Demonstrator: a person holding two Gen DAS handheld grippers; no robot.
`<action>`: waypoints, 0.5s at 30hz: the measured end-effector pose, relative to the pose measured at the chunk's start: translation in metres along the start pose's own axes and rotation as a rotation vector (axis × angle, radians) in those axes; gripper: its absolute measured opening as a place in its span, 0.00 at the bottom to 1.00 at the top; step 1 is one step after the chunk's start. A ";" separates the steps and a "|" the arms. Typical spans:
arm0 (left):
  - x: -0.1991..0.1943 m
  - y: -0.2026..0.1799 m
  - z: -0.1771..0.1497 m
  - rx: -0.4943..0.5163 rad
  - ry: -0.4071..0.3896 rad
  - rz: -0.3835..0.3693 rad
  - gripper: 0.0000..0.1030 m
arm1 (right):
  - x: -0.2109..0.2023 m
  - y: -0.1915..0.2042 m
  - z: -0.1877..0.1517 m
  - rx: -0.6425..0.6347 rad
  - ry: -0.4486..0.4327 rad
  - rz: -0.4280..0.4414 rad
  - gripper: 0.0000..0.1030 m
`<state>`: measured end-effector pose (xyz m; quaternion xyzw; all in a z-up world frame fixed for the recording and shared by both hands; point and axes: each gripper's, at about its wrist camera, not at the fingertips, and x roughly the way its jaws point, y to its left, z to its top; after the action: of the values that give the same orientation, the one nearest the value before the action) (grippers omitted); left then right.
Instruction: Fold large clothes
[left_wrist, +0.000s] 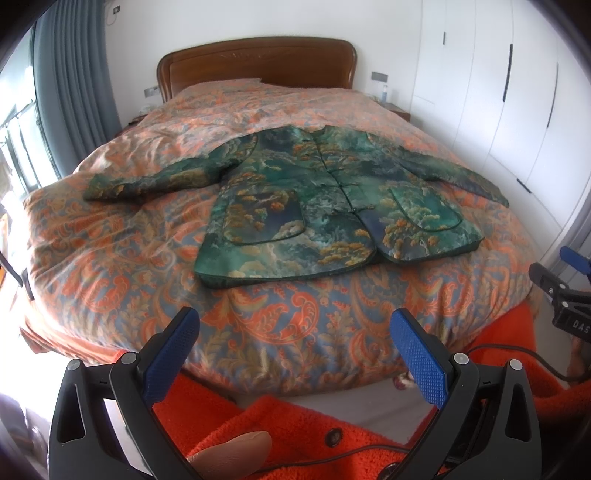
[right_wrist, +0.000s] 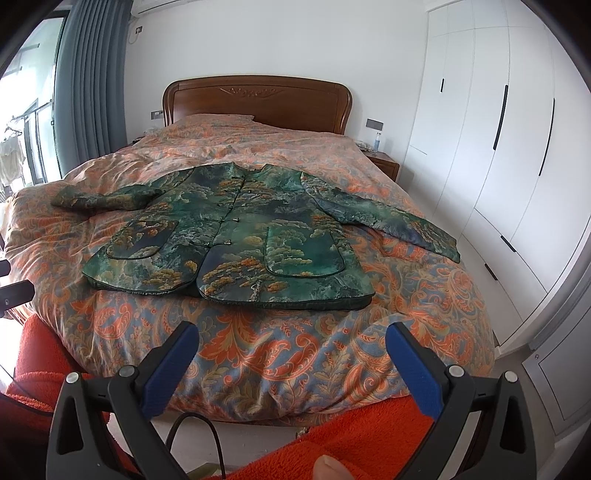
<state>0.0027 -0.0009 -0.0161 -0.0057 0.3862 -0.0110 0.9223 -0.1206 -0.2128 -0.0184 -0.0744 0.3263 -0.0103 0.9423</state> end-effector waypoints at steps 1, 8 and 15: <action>0.000 0.000 0.000 0.000 -0.001 0.000 1.00 | 0.000 0.000 0.000 0.000 0.001 0.000 1.00; 0.001 0.001 0.000 0.003 0.000 -0.001 1.00 | 0.000 0.000 0.000 0.000 -0.001 0.000 1.00; 0.002 0.001 -0.001 -0.001 -0.006 -0.003 1.00 | 0.003 -0.001 0.001 -0.004 0.009 -0.001 1.00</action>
<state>0.0034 0.0003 -0.0181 -0.0068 0.3836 -0.0120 0.9234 -0.1171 -0.2141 -0.0192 -0.0763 0.3304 -0.0103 0.9407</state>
